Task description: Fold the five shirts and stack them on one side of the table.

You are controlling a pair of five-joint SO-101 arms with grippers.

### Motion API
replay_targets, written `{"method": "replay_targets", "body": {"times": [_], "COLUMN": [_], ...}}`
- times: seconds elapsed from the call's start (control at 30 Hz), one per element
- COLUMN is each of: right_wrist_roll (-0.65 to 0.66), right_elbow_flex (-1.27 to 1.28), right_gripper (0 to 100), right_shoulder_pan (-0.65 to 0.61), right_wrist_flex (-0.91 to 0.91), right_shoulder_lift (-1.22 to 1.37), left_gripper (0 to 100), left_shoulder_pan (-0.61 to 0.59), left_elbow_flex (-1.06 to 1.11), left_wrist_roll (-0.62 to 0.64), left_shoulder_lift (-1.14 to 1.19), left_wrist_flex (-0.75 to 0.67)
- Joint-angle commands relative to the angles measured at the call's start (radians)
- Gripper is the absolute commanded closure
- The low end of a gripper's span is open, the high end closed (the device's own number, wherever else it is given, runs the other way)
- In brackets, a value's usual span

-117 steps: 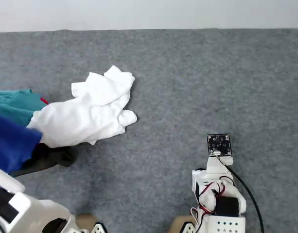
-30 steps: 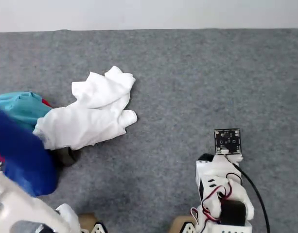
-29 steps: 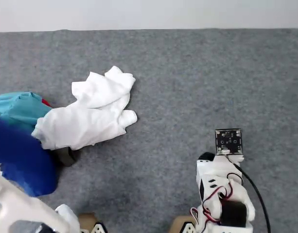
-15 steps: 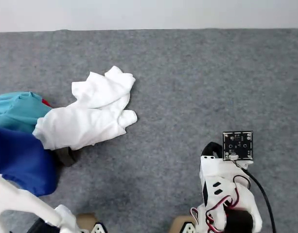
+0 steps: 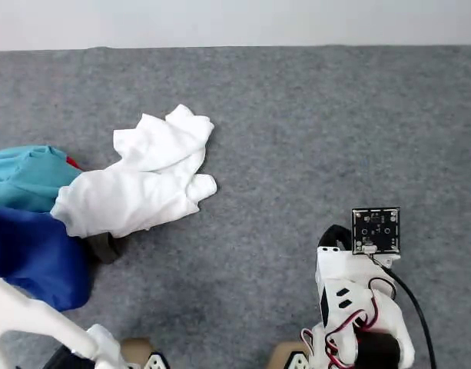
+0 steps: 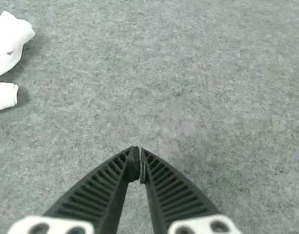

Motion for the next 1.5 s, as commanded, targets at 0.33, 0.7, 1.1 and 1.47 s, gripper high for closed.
{"method": "replay_targets", "body": {"times": [0.33, 0.7, 1.1, 1.47], "right_wrist_roll": [0.005, 0.005, 0.005, 0.009], "right_elbow_flex": [-0.048, -0.055, -0.196, -0.219], "right_gripper": [99.0, 99.0, 99.0, 99.1], "right_shoulder_pan": [0.005, 0.005, 0.005, 0.005], "right_wrist_flex": [0.107, 0.062, 0.059, 0.145], "right_shoulder_lift": [0.007, 0.005, 0.016, 0.018], "left_gripper": [73, 73, 73, 73], "left_shoulder_pan": [0.058, 0.345, 0.77, 0.798], "left_elbow_flex": [0.065, -0.062, -0.136, -0.231], "left_wrist_roll": [0.292, 0.431, 0.463, 0.387], "left_shoulder_lift": [-0.003, -0.008, 0.04, 0.44], "left_wrist_flex": [0.193, 0.209, 0.245, 0.245]}}
